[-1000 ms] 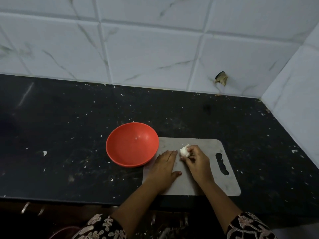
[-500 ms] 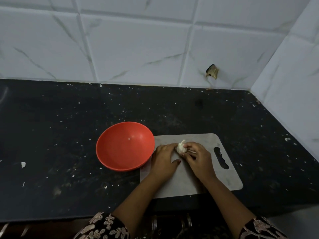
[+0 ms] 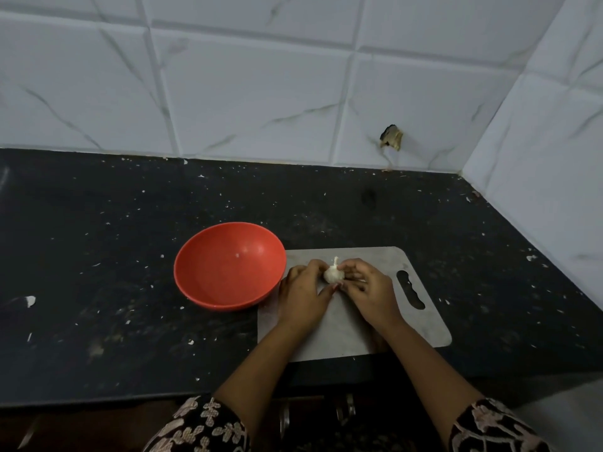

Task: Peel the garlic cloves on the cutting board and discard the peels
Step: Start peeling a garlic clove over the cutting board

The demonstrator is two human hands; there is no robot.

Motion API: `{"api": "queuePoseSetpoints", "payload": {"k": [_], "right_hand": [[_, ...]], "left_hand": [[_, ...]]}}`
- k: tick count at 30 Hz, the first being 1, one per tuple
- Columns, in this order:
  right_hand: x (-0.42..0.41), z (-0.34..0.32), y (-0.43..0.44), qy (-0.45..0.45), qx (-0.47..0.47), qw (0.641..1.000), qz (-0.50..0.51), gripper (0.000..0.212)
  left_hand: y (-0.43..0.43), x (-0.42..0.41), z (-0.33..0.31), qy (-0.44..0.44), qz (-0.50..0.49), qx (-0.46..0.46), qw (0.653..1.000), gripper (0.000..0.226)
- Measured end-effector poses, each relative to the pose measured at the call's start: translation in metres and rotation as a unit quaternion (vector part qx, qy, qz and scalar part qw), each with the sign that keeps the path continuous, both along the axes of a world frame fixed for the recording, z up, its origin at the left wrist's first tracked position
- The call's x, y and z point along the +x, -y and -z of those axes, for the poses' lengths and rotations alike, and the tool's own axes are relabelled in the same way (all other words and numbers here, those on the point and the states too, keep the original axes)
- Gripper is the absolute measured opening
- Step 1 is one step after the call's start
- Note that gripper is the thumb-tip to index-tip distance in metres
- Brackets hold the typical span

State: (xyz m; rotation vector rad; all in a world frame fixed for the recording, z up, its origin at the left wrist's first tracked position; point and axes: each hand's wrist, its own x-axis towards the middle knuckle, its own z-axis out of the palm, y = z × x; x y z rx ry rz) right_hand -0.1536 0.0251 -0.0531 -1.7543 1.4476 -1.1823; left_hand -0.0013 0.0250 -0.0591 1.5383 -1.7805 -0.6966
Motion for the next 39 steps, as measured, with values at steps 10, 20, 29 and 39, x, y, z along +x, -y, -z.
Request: {"api": "queuePoseSetpoints", "payload": {"k": [10, 20, 29, 39], "right_hand": [[-0.002, 0.005, 0.007, -0.072, 0.001, 0.995, -0.062, 0.024], [-0.006, 0.008, -0.008, -0.143, -0.067, 0.978, -0.132, 0.025], [-0.002, 0.001, -0.056, -0.186, -0.081, 0.97, -0.136, 0.023], [-0.004, 0.008, -0.043, -0.108, -0.028, 0.985, -0.135, 0.024]], "left_hand": [[0.006, -0.001, 0.008, -0.022, 0.0, -0.033, 0.999, 0.028], [-0.014, 0.004, 0.007, -0.031, -0.006, -0.088, 0.996, 0.032], [-0.064, 0.004, -0.001, 0.014, -0.039, -0.093, 0.995, 0.033], [-0.056, 0.007, 0.006, -0.045, -0.039, -0.093, 0.994, 0.036]]}}
